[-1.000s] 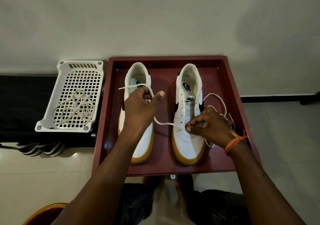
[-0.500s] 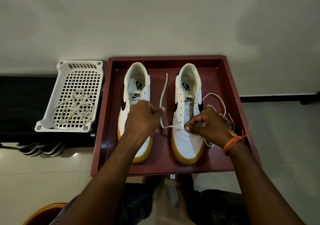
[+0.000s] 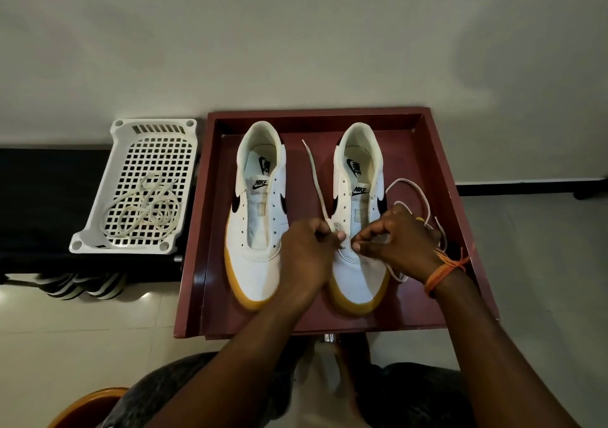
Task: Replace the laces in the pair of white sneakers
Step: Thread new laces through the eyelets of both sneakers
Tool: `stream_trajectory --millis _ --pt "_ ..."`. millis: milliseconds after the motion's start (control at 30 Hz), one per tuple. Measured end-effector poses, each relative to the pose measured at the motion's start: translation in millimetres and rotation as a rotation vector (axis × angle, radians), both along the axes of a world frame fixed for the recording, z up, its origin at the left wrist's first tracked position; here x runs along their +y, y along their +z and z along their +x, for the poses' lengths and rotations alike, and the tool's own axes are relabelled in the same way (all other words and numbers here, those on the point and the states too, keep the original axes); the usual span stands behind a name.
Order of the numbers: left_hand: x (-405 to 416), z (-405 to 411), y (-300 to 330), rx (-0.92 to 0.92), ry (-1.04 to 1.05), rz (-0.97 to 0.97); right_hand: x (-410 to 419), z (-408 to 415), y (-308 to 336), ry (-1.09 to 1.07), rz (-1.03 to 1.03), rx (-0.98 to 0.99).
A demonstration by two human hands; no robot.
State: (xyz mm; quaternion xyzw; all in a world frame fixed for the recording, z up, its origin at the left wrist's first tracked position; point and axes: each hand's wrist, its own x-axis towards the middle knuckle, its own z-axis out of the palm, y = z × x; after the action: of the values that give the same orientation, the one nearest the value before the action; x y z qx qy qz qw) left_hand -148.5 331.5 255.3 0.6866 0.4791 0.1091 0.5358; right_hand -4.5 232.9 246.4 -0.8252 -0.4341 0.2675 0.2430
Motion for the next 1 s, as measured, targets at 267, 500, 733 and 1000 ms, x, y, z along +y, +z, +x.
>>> stream_trajectory --millis 267,500,733,1000 --pt "55.4 1.4 19.2 -0.290 0.230 0.024 0.7 -1.9 6.2 -0.023 -0.030 0.012" --pt "73.3 -1.9 26.9 -0.501 0.285 -0.049 -0.1 -1.3 4.4 -0.030 -0.042 -0.001" --pt "53.7 -6.0 37.3 0.092 -0.047 0.017 -0.8 0.7 3.6 0.021 -0.016 0.038" --pt "6.9 0.9 10.9 0.105 -0.160 -0.018 0.0 4.2 -9.0 0.021 0.058 0.032"
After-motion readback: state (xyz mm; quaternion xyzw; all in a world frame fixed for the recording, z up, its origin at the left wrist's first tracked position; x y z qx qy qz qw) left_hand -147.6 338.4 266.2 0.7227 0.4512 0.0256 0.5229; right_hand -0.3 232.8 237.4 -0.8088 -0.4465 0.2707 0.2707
